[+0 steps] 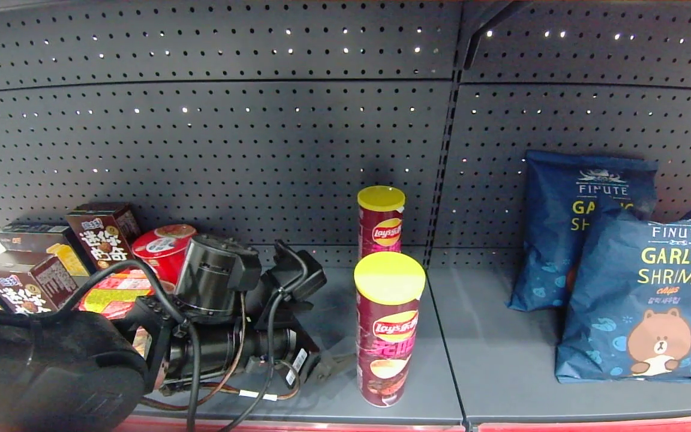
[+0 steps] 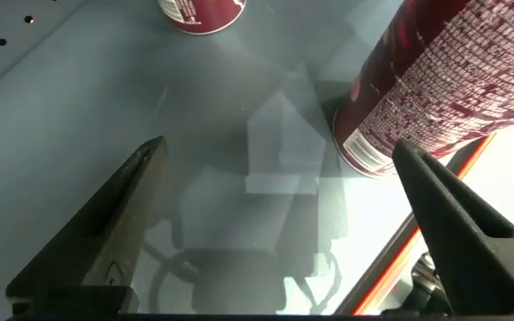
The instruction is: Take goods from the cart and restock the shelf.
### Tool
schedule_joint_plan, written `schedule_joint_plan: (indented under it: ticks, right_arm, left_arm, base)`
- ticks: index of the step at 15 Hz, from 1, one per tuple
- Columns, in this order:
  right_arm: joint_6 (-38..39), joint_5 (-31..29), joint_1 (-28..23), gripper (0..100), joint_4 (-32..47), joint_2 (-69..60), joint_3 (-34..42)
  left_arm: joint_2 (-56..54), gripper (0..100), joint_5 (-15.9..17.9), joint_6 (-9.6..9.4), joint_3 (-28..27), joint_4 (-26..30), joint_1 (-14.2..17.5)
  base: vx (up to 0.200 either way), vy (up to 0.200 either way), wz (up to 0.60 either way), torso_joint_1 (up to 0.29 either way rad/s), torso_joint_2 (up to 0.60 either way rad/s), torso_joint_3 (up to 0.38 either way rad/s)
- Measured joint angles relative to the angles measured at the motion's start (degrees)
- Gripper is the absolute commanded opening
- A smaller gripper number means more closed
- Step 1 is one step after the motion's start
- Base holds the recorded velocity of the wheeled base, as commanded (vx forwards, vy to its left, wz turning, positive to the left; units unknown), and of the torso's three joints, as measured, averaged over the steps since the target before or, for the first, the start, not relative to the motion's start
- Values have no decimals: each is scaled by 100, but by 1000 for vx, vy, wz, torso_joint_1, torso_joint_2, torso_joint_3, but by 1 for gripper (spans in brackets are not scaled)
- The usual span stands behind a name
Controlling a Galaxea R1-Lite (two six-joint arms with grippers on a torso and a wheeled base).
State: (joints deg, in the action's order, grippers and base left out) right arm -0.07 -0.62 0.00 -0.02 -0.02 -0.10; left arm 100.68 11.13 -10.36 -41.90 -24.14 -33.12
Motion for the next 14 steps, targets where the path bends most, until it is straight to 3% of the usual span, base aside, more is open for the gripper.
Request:
schedule_joint_plan:
  ticks: [6,10,14]
  right_arm:
    - [0,2,5,100,2,0,0]
    - [0,-4,0,100,2,0,0]
    - [0,-6,0,100,2,0,0]
  left_arm:
    - [-514,100,-282,21,246,2,223]
    - [-1753,100,-892,89,640,5,488]
    - [-3591,100,-1113,130,1403,60,1039]
  base:
    - [0,0,0,0,0,0]
    - [0,0,0,0,0,0]
    - [0,0,0,0,0,0]
